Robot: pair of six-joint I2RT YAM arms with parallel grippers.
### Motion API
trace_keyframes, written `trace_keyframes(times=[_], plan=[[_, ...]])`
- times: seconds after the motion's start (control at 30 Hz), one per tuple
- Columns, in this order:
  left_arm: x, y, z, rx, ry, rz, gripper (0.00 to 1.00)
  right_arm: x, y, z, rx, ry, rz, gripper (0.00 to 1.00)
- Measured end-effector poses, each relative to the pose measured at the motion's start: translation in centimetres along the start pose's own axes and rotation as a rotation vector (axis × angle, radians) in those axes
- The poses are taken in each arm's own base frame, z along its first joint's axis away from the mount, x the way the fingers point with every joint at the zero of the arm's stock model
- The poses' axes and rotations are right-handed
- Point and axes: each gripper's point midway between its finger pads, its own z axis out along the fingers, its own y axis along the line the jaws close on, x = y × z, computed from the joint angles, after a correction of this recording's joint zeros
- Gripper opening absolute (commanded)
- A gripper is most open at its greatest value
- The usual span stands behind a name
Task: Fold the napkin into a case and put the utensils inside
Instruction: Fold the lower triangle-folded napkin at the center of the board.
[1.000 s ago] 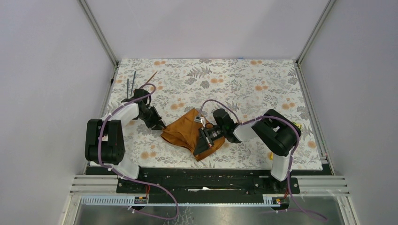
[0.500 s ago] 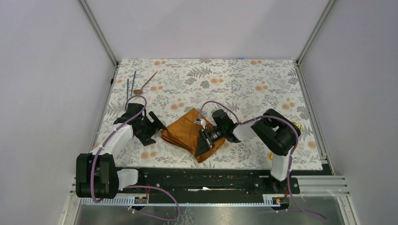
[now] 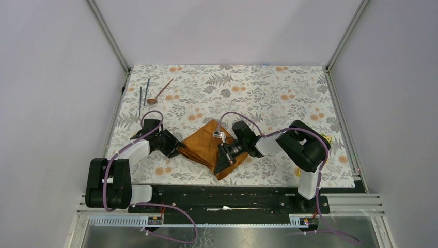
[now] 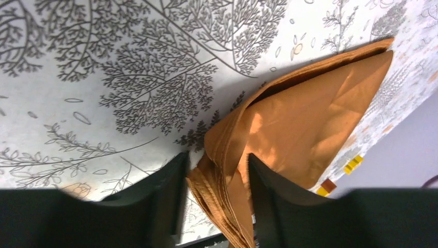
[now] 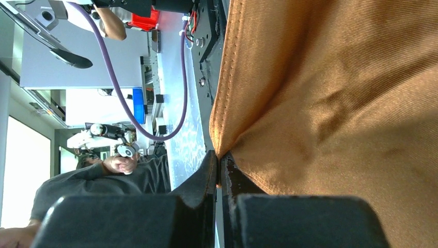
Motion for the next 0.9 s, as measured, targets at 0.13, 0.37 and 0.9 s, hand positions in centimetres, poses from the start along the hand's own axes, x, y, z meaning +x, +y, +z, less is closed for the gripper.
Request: trace_keyframes(times=[0.13, 0.37, 0.9], plan=[[-0.9, -0.5, 0.0, 0.014, -0.024, 0.005, 0.16, 0.0, 0.1, 0.3, 0.002, 0.009, -0.016, 0.00], [-4.5, -2.6, -2.3, 0.023, -0.085, 0.046, 0.06, -1.6, 0.0, 2.2, 0.036, 0.008, -0.093, 0.00], [-5.7, -5.0, -2.2, -0.230, -0.103, 0.233, 0.05, -2.7, -0.4, 3.2, -0.011, -0.099, 0.029, 0.00]])
